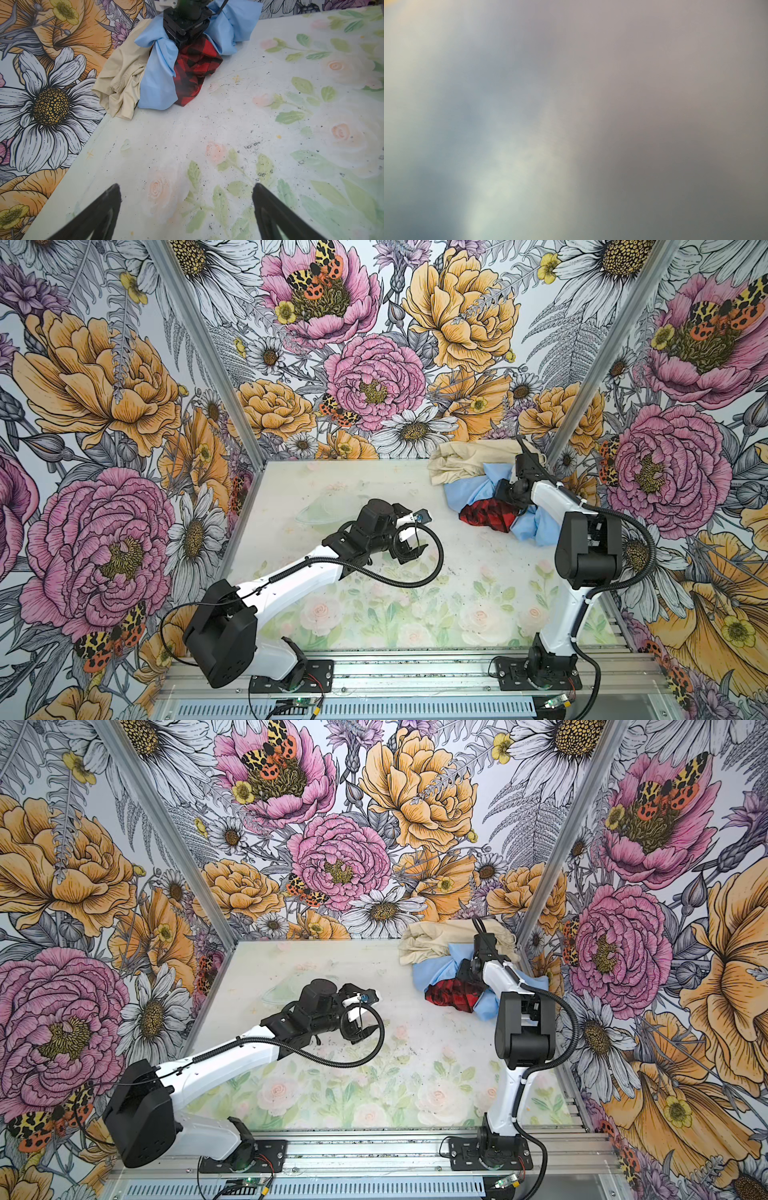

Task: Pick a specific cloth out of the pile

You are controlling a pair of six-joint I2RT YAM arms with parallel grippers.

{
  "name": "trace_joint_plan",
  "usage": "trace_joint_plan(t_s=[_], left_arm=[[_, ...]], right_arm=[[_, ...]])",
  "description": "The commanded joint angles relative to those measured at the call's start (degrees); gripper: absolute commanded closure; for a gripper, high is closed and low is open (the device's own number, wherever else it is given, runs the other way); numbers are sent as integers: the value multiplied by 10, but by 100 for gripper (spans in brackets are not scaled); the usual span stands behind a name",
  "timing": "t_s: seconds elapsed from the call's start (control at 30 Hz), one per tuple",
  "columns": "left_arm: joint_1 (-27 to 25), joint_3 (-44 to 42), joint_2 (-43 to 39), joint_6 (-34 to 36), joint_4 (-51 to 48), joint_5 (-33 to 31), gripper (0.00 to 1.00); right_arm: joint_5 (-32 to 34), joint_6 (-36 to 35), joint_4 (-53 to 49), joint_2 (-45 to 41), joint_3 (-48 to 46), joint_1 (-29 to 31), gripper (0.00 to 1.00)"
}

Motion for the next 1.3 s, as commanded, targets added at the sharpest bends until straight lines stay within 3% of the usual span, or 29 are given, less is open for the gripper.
trace_joint_plan(t_s=[0.0,0.2,0.57,0.8,0.9,0.97,1.03,1.13,1.27], left_arm=[[-4,16,-11,10,-6,-11,1],[-8,16,-10,10,-8,-8,1],[-17,17,-3,13,-12,-12,1],[-20,16,-3,18,-15,-19,1],[-20,17,-4,20,-15,-21,1],[-20,17,-3,19,-15,-23,1],[-21,17,-3,20,-16,-23,1],[-21,17,-3,21,-16,-23,1],[-23,18,-1,22,-18,-23,1]], right_arm=[[42,-2,-7,-56,-44,37,26],[143,7,5,-111,-143,75,24],[190,37,29,-116,-215,111,25],[215,38,50,-74,-173,112,39],[213,37,50,-75,-164,113,57],[215,42,51,-85,-168,114,61],[219,43,51,-99,-177,116,61],[209,41,51,-118,-194,123,49],[238,53,87,-173,-251,143,45]])
